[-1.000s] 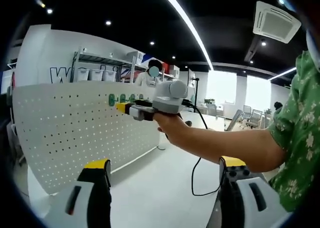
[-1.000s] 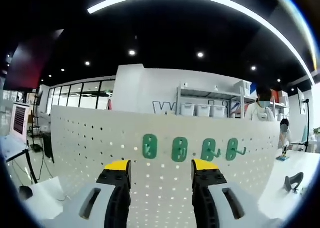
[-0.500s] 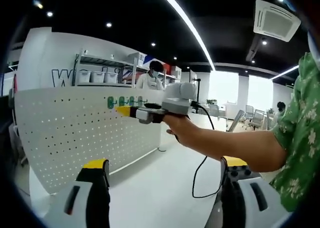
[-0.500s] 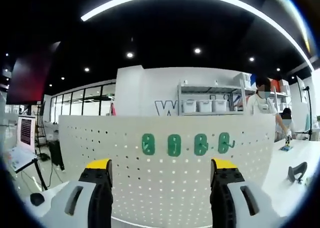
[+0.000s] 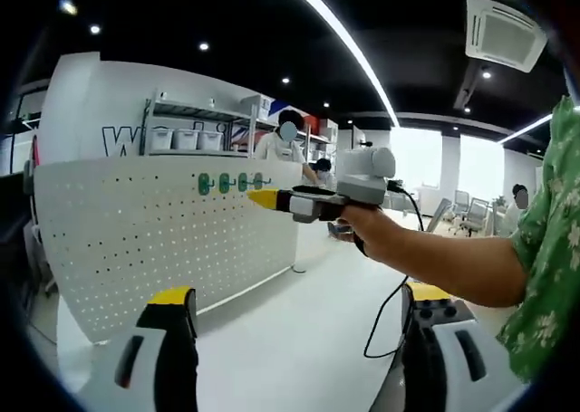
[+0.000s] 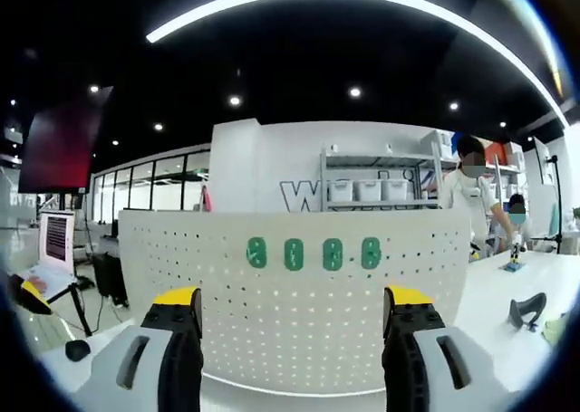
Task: Insert the hook assembly into the mounting plate slot until the hook locks in place.
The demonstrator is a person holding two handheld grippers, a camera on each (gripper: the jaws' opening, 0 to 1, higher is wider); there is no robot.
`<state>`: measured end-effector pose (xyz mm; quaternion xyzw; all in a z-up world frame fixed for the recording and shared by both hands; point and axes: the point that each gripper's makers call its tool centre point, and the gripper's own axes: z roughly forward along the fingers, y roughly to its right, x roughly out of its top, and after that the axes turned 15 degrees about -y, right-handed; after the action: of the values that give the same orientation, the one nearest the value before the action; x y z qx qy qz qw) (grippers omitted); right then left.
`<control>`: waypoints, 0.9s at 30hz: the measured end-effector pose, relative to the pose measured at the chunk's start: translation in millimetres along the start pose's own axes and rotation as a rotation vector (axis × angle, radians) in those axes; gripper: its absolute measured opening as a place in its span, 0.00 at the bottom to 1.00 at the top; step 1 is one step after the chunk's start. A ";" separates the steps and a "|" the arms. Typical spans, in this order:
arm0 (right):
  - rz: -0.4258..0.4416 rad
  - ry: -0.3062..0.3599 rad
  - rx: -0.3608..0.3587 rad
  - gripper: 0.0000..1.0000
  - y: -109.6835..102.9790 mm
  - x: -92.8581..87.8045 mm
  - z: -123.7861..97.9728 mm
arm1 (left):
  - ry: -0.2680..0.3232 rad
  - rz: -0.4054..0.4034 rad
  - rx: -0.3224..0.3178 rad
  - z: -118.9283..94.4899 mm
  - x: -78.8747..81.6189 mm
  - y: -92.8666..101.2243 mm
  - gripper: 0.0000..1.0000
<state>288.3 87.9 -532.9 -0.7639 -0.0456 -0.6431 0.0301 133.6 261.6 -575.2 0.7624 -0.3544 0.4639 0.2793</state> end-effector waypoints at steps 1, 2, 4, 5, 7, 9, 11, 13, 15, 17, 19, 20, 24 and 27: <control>-0.004 -0.002 -0.003 0.83 3.0 -1.9 -6.7 | -0.001 -0.005 0.006 0.8 -1.7 -0.4 0.96; -0.009 -0.003 -0.007 0.83 6.7 -3.4 -14.5 | -0.002 -0.012 0.018 1.8 -3.1 -1.9 0.96; -0.013 -0.008 -0.010 0.83 11.5 -6.4 -24.3 | 0.000 -0.013 0.031 3.0 -4.2 -3.0 0.96; -0.013 -0.009 -0.013 0.83 16.0 -9.1 -32.2 | -0.003 -0.015 0.044 4.1 -5.5 -4.0 0.96; -0.006 -0.017 -0.015 0.83 22.6 -14.0 -44.5 | -0.002 -0.016 0.053 5.6 -6.9 -3.7 0.96; -0.013 -0.022 -0.026 0.83 28.8 -18.9 -56.8 | 0.001 -0.027 0.061 7.0 -8.3 -3.7 0.96; -0.014 -0.025 -0.031 0.83 33.3 -22.0 -65.7 | 0.007 -0.036 0.073 7.7 -8.5 -4.0 0.96; -0.006 -0.028 -0.035 0.83 38.0 -25.5 -77.1 | 0.011 -0.040 0.079 8.6 -8.2 -4.5 0.96; -0.002 -0.026 -0.041 0.83 40.7 -27.6 -88.2 | 0.020 -0.048 0.094 9.7 -6.7 -6.3 0.96; -0.003 -0.033 -0.047 0.83 43.5 -31.7 -98.1 | 0.036 -0.058 0.106 10.2 -3.6 -7.5 0.96; 0.007 -0.043 -0.046 0.83 44.1 -36.6 -108.4 | 0.048 -0.063 0.128 10.5 -1.7 -9.5 0.96; 0.009 -0.046 -0.044 0.83 43.2 -38.7 -112.8 | 0.049 -0.065 0.138 10.7 -1.8 -10.5 0.96; -0.019 -0.078 -0.047 0.83 37.6 -51.2 -127.0 | 0.045 -0.063 0.187 11.9 -6.5 -15.1 0.96; -0.026 -0.084 -0.045 0.84 34.4 -53.2 -136.0 | 0.046 -0.084 0.229 10.5 -9.1 -22.6 0.97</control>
<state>149.8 37.9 -561.6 -0.7899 -0.0424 -0.6118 0.0028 154.1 269.7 -590.0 0.7926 -0.2604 0.5066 0.2174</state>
